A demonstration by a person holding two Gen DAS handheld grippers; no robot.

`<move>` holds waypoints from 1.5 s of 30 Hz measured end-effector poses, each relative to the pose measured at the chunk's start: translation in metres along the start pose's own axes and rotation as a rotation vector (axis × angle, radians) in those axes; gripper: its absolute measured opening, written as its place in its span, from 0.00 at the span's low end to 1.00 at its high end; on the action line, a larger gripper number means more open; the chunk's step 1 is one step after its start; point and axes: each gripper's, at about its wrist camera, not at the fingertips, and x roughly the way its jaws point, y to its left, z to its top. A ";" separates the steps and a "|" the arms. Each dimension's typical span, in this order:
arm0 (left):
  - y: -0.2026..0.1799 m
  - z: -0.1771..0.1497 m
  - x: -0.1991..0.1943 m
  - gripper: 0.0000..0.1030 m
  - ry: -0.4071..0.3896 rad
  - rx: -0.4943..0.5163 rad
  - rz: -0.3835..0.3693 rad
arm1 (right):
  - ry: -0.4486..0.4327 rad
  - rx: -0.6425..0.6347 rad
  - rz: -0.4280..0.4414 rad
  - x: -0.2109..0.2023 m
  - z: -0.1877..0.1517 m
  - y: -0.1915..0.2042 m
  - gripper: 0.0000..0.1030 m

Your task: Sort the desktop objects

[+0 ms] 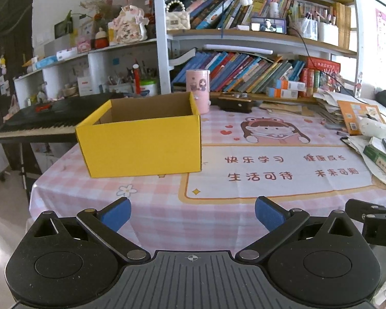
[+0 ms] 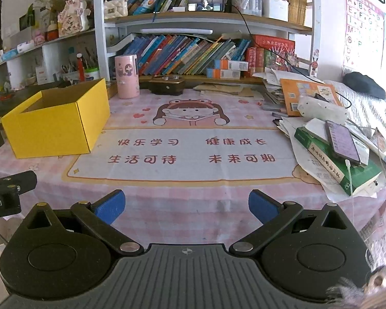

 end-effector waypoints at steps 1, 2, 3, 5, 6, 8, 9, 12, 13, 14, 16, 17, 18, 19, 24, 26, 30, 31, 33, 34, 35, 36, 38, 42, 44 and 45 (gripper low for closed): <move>0.000 0.000 0.000 1.00 0.002 -0.002 0.002 | 0.003 -0.001 0.001 -0.001 -0.001 0.000 1.00; 0.000 -0.001 -0.001 1.00 0.006 -0.004 0.002 | 0.007 -0.002 0.002 -0.001 -0.001 -0.001 1.00; 0.000 -0.001 -0.001 1.00 0.009 -0.005 0.002 | 0.010 -0.002 0.003 -0.002 -0.001 -0.001 1.00; -0.001 -0.002 -0.002 1.00 0.012 -0.007 0.000 | 0.014 -0.001 0.003 -0.002 -0.001 -0.002 1.00; -0.002 -0.001 -0.003 1.00 0.012 -0.007 0.001 | 0.016 0.000 0.003 -0.003 -0.001 -0.003 1.00; -0.002 -0.002 -0.003 1.00 0.014 -0.008 -0.002 | 0.019 0.002 0.006 -0.004 -0.002 -0.003 1.00; -0.002 -0.002 -0.003 1.00 0.015 -0.008 -0.003 | 0.019 0.001 0.008 -0.004 -0.002 -0.003 1.00; -0.004 -0.004 -0.004 1.00 0.024 -0.006 -0.009 | 0.020 0.001 0.006 -0.003 -0.002 -0.003 1.00; -0.004 -0.004 -0.004 1.00 0.027 -0.006 -0.012 | 0.021 0.002 0.006 -0.004 -0.002 -0.004 1.00; -0.004 -0.005 -0.004 1.00 0.028 -0.005 -0.014 | 0.022 0.002 0.007 -0.004 -0.003 -0.004 1.00; -0.005 -0.005 -0.005 1.00 0.028 -0.004 -0.018 | 0.023 0.004 0.005 -0.004 -0.003 -0.004 1.00; -0.006 -0.005 -0.005 1.00 0.031 -0.004 -0.019 | 0.025 0.005 0.004 -0.004 -0.003 -0.005 1.00; -0.006 -0.005 -0.005 1.00 0.035 -0.005 -0.020 | 0.028 0.006 0.002 -0.004 -0.004 -0.005 1.00; -0.006 -0.006 -0.005 1.00 0.039 -0.005 -0.021 | 0.031 0.007 0.001 -0.004 -0.004 -0.006 1.00; -0.009 -0.006 -0.005 1.00 0.045 0.001 -0.031 | 0.038 0.009 -0.003 -0.003 -0.005 -0.007 1.00; -0.010 -0.006 -0.006 1.00 0.042 0.003 -0.029 | 0.037 0.009 -0.005 -0.003 -0.005 -0.008 1.00; -0.011 -0.004 -0.006 1.00 0.037 0.004 -0.027 | 0.032 0.012 -0.005 -0.003 -0.004 -0.010 1.00; -0.011 -0.004 -0.006 1.00 0.036 0.004 -0.027 | 0.032 0.013 -0.005 -0.003 -0.004 -0.010 1.00; -0.011 -0.004 -0.006 1.00 0.036 0.003 -0.028 | 0.031 0.012 -0.005 -0.003 -0.004 -0.010 1.00; -0.011 -0.003 -0.006 1.00 0.036 0.003 -0.028 | 0.031 0.012 -0.005 -0.003 -0.003 -0.010 1.00; -0.012 -0.003 -0.006 1.00 0.036 0.002 -0.029 | 0.031 0.012 -0.005 -0.003 -0.003 -0.010 1.00; -0.012 -0.003 -0.006 1.00 0.037 0.003 -0.030 | 0.031 0.011 -0.005 -0.003 -0.003 -0.010 1.00; -0.012 -0.003 -0.005 1.00 0.040 0.003 -0.033 | 0.030 0.011 -0.004 -0.003 -0.003 -0.010 1.00; -0.013 -0.002 -0.005 1.00 0.045 0.004 -0.038 | 0.032 0.013 -0.005 -0.003 -0.003 -0.010 1.00; -0.014 -0.002 -0.005 1.00 0.047 0.007 -0.039 | 0.032 0.012 -0.005 -0.003 -0.003 -0.010 1.00; -0.014 -0.002 -0.004 1.00 0.047 0.008 -0.040 | 0.033 0.012 -0.005 -0.003 -0.003 -0.010 1.00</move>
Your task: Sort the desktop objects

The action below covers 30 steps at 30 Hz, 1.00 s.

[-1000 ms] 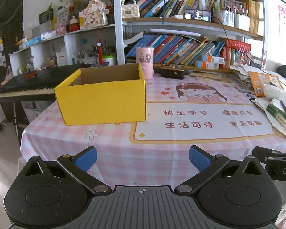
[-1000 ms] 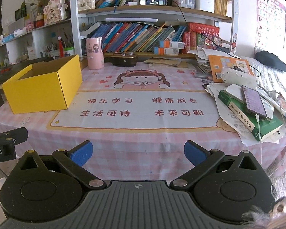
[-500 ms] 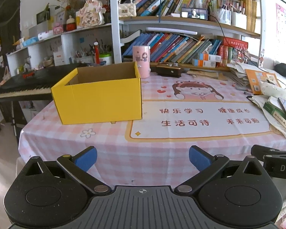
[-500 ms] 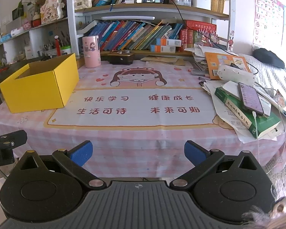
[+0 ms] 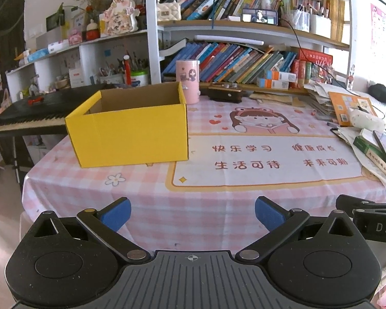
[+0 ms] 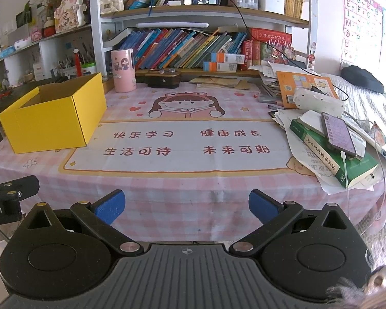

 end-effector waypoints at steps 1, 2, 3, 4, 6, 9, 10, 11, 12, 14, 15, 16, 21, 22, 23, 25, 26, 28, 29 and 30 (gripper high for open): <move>0.000 0.000 0.000 1.00 0.000 0.000 -0.001 | 0.001 0.000 0.001 0.000 0.000 0.000 1.00; -0.001 0.000 0.000 1.00 0.000 0.000 -0.002 | 0.001 0.000 0.001 0.000 0.000 0.000 1.00; -0.001 0.000 0.000 1.00 0.000 0.000 -0.001 | 0.002 -0.001 0.001 0.000 0.000 0.000 1.00; -0.001 0.000 0.000 1.00 0.001 0.000 -0.001 | 0.002 -0.001 0.001 0.001 0.000 0.000 1.00; -0.001 0.000 0.000 1.00 0.001 0.000 -0.001 | 0.001 0.000 0.001 0.000 0.000 0.000 1.00; -0.001 -0.001 0.000 1.00 0.003 -0.001 -0.003 | 0.004 -0.001 0.000 0.001 0.000 0.001 1.00; -0.001 -0.001 0.000 1.00 0.004 -0.002 -0.004 | 0.005 -0.002 0.000 0.001 -0.001 0.001 1.00; -0.001 -0.002 0.000 1.00 0.006 -0.003 -0.004 | 0.007 -0.003 -0.001 0.002 -0.001 0.002 1.00; -0.001 -0.002 0.000 1.00 0.007 -0.003 -0.004 | 0.009 -0.005 -0.001 0.002 -0.002 0.002 1.00; -0.001 -0.002 0.000 1.00 0.008 -0.004 -0.005 | 0.011 -0.007 0.001 0.003 -0.003 0.003 1.00; -0.001 -0.002 0.000 1.00 0.008 -0.004 -0.005 | 0.012 -0.008 0.002 0.003 -0.003 0.003 1.00; -0.001 -0.002 0.001 1.00 0.009 -0.005 -0.005 | 0.013 -0.009 0.003 0.003 -0.003 0.004 1.00; 0.000 -0.003 0.000 1.00 0.007 -0.007 -0.005 | 0.018 -0.012 0.007 0.004 -0.003 0.004 1.00; 0.000 -0.003 0.000 1.00 0.007 -0.008 -0.004 | 0.019 -0.012 0.007 0.004 -0.003 0.004 1.00; 0.001 -0.004 0.001 1.00 0.007 -0.009 -0.004 | 0.020 -0.012 0.007 0.004 -0.003 0.004 1.00; 0.001 -0.004 0.000 1.00 0.006 -0.010 -0.008 | 0.021 -0.012 0.008 0.004 -0.003 0.004 1.00; 0.001 -0.004 0.000 1.00 0.003 -0.011 -0.012 | 0.021 -0.012 0.008 0.004 -0.003 0.004 1.00; 0.001 -0.004 0.000 1.00 0.002 -0.009 -0.020 | 0.020 -0.012 0.008 0.004 -0.003 0.004 1.00; 0.000 -0.005 0.000 1.00 0.003 -0.006 -0.024 | 0.021 -0.011 0.007 0.004 -0.003 0.004 1.00; 0.000 -0.005 0.000 1.00 0.001 -0.005 -0.028 | 0.020 -0.011 0.007 0.004 -0.003 0.004 1.00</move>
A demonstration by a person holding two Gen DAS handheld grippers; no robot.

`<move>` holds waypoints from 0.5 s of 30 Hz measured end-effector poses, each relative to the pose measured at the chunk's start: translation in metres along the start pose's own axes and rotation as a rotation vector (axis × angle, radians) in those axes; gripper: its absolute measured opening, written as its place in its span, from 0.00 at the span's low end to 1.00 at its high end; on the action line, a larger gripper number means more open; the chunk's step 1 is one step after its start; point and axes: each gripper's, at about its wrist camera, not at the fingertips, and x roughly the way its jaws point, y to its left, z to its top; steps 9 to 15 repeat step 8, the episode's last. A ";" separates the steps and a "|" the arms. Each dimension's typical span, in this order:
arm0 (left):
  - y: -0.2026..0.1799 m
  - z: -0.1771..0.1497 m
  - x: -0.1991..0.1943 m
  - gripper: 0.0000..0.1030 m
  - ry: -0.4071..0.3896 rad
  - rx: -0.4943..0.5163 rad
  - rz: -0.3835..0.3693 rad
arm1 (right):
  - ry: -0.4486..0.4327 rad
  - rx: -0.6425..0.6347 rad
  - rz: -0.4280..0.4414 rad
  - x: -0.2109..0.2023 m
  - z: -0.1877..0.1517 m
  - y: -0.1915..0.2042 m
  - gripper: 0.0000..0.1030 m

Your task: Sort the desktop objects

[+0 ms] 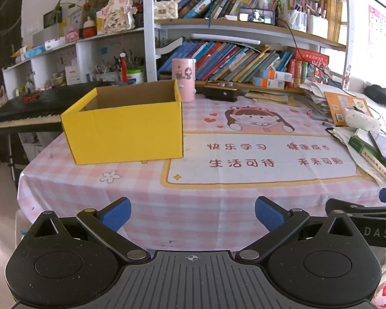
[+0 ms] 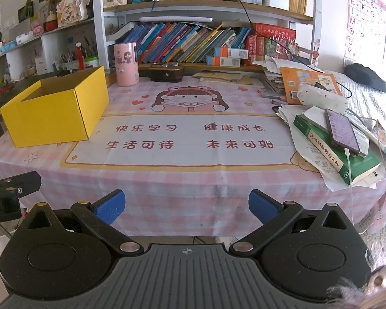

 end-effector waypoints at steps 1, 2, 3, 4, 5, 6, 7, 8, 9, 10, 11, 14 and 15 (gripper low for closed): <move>-0.001 0.000 0.000 1.00 -0.003 0.002 -0.003 | 0.000 0.000 0.000 0.000 0.000 0.000 1.00; -0.001 0.000 0.000 1.00 -0.005 0.003 -0.004 | 0.000 0.000 0.000 0.000 0.000 0.000 1.00; -0.001 0.001 0.000 1.00 -0.006 0.004 -0.005 | 0.000 0.000 0.000 0.000 0.000 0.000 1.00; -0.001 0.001 0.000 1.00 -0.007 0.004 -0.004 | 0.001 0.000 0.000 0.000 0.000 0.000 1.00; -0.001 0.001 0.000 1.00 -0.006 0.002 -0.005 | 0.001 0.000 0.000 0.000 0.000 0.000 1.00; 0.000 0.002 0.000 1.00 -0.005 -0.001 -0.005 | 0.002 0.000 0.000 0.000 0.000 0.000 1.00; 0.000 0.002 0.001 1.00 -0.002 -0.006 -0.005 | 0.006 -0.002 0.000 0.000 0.000 0.000 1.00; 0.000 0.003 0.002 1.00 0.002 -0.012 -0.005 | 0.010 -0.004 0.001 0.001 -0.001 0.001 1.00; 0.000 0.003 0.002 1.00 0.002 -0.012 -0.005 | 0.010 -0.004 0.001 0.001 -0.001 0.001 1.00; 0.000 0.003 0.002 1.00 0.002 -0.012 -0.005 | 0.010 -0.004 0.001 0.001 -0.001 0.001 1.00; 0.000 0.003 0.002 1.00 0.002 -0.012 -0.005 | 0.010 -0.004 0.001 0.001 -0.001 0.001 1.00; 0.000 0.003 0.002 1.00 0.002 -0.012 -0.005 | 0.010 -0.004 0.001 0.001 -0.001 0.001 1.00; 0.000 0.003 0.002 1.00 0.002 -0.012 -0.005 | 0.010 -0.004 0.001 0.001 -0.001 0.001 1.00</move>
